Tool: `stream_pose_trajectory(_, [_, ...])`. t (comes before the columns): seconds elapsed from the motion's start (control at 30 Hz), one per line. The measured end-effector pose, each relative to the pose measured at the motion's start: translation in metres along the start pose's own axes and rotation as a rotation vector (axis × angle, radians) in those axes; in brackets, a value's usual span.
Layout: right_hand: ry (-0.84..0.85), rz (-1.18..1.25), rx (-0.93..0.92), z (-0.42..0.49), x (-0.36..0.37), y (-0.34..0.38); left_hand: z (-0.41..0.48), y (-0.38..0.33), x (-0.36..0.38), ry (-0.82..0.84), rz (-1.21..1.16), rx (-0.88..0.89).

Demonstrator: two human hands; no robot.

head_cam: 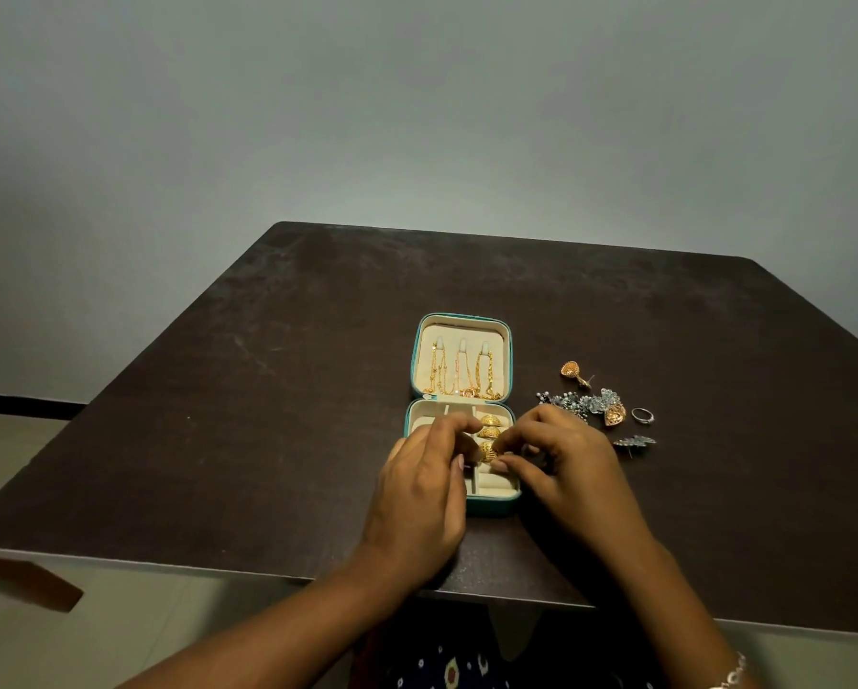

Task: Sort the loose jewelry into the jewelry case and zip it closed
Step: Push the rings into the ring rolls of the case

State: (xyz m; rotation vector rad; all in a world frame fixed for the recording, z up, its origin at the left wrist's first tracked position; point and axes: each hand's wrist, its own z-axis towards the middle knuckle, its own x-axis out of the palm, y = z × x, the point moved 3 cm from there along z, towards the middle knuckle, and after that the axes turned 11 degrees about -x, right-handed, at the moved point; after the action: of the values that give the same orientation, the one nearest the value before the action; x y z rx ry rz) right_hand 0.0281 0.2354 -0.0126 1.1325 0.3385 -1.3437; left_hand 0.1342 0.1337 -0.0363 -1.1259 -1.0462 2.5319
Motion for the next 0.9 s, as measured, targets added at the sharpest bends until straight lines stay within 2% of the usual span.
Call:
stream_pose_trajectory(0.3, [-0.094, -0.026, -0.104, -0.016, -0.002, -0.002, 0.0, -0.002, -0.001, -0.011, -0.05, 0.015])
stream_pose_trajectory(0.67, [-0.151, 0.017, -0.12, -0.018, 0.003, -0.005, 0.0, 0.0, -0.001, 0.015, 0.024, -0.005])
stream_pose_trajectory(0.9, [-0.126, -0.061, -0.168, -0.018, 0.004, -0.003, 0.0, 0.001, 0.001, 0.032, 0.036, -0.016])
